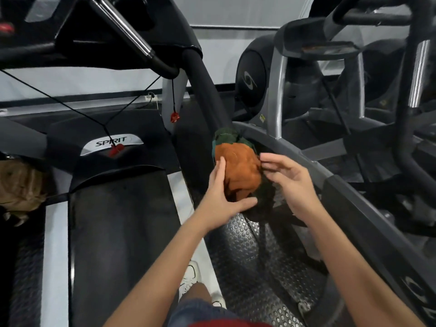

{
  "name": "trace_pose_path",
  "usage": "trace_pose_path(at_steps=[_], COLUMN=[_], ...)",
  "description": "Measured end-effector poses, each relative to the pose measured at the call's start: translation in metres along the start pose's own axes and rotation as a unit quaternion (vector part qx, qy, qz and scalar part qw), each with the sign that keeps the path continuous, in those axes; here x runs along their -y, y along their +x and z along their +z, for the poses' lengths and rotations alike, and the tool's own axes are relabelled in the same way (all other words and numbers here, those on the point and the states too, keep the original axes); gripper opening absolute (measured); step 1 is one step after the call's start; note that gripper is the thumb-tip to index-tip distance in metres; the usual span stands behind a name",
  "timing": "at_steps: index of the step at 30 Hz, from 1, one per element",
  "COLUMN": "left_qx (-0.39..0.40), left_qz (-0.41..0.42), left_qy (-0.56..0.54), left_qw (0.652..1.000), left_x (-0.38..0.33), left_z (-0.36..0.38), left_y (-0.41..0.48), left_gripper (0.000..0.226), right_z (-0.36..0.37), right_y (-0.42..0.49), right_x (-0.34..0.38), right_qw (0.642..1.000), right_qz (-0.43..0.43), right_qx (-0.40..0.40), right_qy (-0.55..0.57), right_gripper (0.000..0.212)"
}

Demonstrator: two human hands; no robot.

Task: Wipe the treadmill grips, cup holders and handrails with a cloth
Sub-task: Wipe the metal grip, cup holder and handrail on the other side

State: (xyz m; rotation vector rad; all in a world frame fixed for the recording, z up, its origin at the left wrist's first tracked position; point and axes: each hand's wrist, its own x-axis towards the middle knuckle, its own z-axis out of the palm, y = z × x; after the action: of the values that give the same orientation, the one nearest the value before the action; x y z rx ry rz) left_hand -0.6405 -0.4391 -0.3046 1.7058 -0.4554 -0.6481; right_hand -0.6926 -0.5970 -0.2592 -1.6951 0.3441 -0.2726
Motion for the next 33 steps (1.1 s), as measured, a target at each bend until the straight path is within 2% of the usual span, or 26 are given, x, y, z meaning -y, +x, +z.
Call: trace_pose_path(at_steps=[1, 3, 7, 11, 16, 21, 25, 28, 31, 33], left_qx=[-0.037, -0.099, -0.148, -0.181, -0.169, -0.240, -0.215, -0.187, -0.177, -0.189], left_qz=[0.004, 0.015, 0.009, 0.011, 0.082, 0.023, -0.026, -0.023, -0.001, 0.016], left_qy=[0.004, 0.028, 0.054, 0.049, 0.049, -0.081, -0.216, -0.247, -0.195, -0.107], left_qw=[0.999, 0.995, 0.987, 0.982, 0.981, 0.967, 0.952, 0.950, 0.965, 0.976], left_x=[-0.003, -0.011, -0.006, 0.011, -0.001, -0.007, -0.002, 0.010, 0.019, 0.012], left_z=[0.009, 0.022, 0.036, 0.044, 0.054, 0.033, 0.037, 0.052, 0.064, 0.065], left_y=[-0.001, -0.002, -0.008, -0.029, -0.032, 0.009, 0.013, -0.007, -0.022, -0.022], left_gripper=[0.114, 0.105, 0.073, 0.064, 0.065, 0.050, 0.035, 0.033, 0.046, 0.048], right_z=[-0.005, -0.013, -0.015, -0.009, 0.000, 0.003, 0.001, -0.001, -0.003, -0.004], right_y=[-0.002, -0.005, -0.013, -0.012, -0.014, -0.013, -0.015, -0.014, -0.012, -0.012], right_x=[-0.005, -0.015, -0.024, -0.020, -0.018, -0.017, -0.021, -0.021, -0.022, -0.023], right_qw=[0.999, 0.994, 0.987, 0.982, 0.992, 0.990, 0.990, 0.990, 0.989, 0.990], right_qz=[0.022, 0.066, 0.141, 0.143, 0.105, 0.118, 0.123, 0.127, 0.133, 0.129], right_qx=[-0.035, -0.060, -0.065, -0.089, -0.073, -0.082, -0.075, -0.065, -0.059, -0.054], right_qy=[-0.029, -0.066, 0.051, 0.091, 0.017, -0.008, -0.002, 0.018, 0.016, 0.010], right_gripper=[0.045, 0.042, 0.030, 0.033, 0.024, 0.021, 0.019, 0.019, 0.021, 0.023])
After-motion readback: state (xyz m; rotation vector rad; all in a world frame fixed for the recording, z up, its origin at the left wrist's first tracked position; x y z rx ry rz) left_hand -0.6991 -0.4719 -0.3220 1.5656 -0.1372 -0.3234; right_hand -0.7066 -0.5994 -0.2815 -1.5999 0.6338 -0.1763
